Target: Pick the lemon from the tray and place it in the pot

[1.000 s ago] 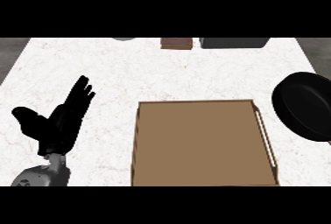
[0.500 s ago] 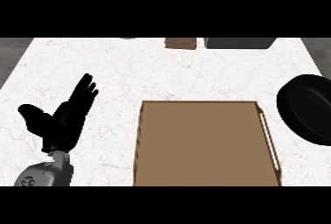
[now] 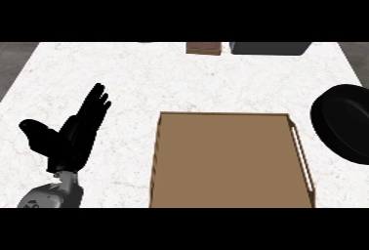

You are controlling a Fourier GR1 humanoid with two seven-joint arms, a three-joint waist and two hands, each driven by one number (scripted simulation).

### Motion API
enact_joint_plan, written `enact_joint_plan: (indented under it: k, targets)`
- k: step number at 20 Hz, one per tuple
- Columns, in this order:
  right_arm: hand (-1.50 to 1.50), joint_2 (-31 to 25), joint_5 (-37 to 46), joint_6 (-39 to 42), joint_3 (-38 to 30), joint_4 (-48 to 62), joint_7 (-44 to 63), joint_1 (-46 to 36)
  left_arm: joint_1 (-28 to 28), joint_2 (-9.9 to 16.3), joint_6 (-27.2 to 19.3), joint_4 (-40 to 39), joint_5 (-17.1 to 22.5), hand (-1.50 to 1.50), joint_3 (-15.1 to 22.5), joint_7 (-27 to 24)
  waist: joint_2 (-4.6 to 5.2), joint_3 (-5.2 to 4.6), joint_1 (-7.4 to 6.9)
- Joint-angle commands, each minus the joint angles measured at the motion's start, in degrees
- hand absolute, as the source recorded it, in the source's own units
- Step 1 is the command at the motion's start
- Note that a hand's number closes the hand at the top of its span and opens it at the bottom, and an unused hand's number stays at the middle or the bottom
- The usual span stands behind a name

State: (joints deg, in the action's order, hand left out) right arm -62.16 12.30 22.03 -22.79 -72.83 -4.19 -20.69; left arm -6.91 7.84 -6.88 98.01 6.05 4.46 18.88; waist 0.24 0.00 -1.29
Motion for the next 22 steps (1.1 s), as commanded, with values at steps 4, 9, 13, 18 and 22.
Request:
enact_joint_plan:
  k: [4,9,13,18,22]
  targets:
    - [-1.50,8.61,-1.42,1.92,5.58,7.07,7.35,-5.41,0.38,0.45,0.65,0.68,0.14,0.00,-0.87,0.14,-0.02,-0.02,-0.20]
    - [-1.50,13.09,-3.24,4.61,6.89,13.65,9.02,-9.12,-3.53,-0.40,-0.55,-1.78,-0.73,0.00,-1.05,2.54,0.01,0.01,0.46]
    - [-1.50,13.89,-8.60,3.69,0.35,16.54,7.43,-10.36,-0.15,-1.60,-1.98,1.94,-3.29,0.00,1.74,3.06,-0.20,0.06,0.69]
    - [-1.50,14.53,-12.07,-5.18,-7.18,17.83,7.24,-15.02,-1.11,-1.95,-1.15,0.03,-1.64,0.00,0.21,1.28,-0.17,0.04,0.80]
    - [-1.50,10.98,-11.12,-7.86,-10.41,27.12,2.11,-16.09,-0.26,0.03,1.25,0.53,-0.08,0.00,-1.82,0.22,0.07,0.06,0.23]
